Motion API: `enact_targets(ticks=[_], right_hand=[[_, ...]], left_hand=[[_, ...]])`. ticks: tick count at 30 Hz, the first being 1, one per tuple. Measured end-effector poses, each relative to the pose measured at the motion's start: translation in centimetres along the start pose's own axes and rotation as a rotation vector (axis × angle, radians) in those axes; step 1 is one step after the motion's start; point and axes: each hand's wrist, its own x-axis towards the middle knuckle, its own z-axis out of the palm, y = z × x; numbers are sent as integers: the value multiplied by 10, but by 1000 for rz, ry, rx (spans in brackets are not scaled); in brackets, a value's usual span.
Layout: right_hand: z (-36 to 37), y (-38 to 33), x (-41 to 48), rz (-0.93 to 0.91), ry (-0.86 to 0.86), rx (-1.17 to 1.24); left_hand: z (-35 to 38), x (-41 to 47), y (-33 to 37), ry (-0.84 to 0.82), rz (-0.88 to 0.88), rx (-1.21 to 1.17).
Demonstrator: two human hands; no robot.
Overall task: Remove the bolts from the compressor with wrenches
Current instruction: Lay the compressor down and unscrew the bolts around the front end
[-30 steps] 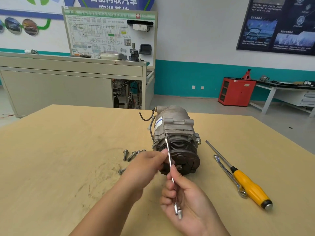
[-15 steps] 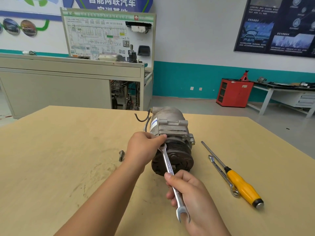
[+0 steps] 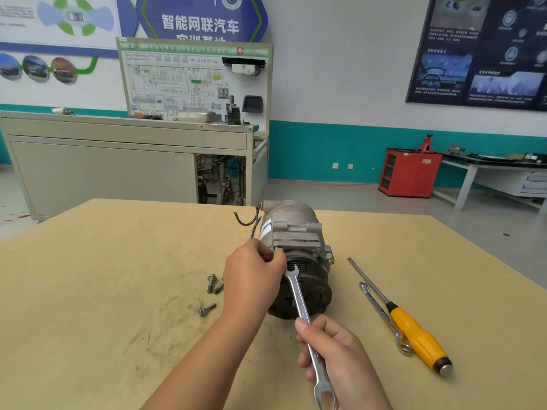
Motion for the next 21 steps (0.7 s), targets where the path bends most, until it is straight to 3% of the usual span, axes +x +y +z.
enact_targets(ticks=[5, 13, 21], right_hand=[[-2, -1, -3, 6, -2, 10], [-3, 1, -6, 6, 2, 30], [-8, 4, -6, -1, 21, 30]], left_hand=[[0, 3, 2, -58, -41, -6], [-3, 14, 5, -163, 4, 191], [3, 4, 4, -61, 42, 211]])
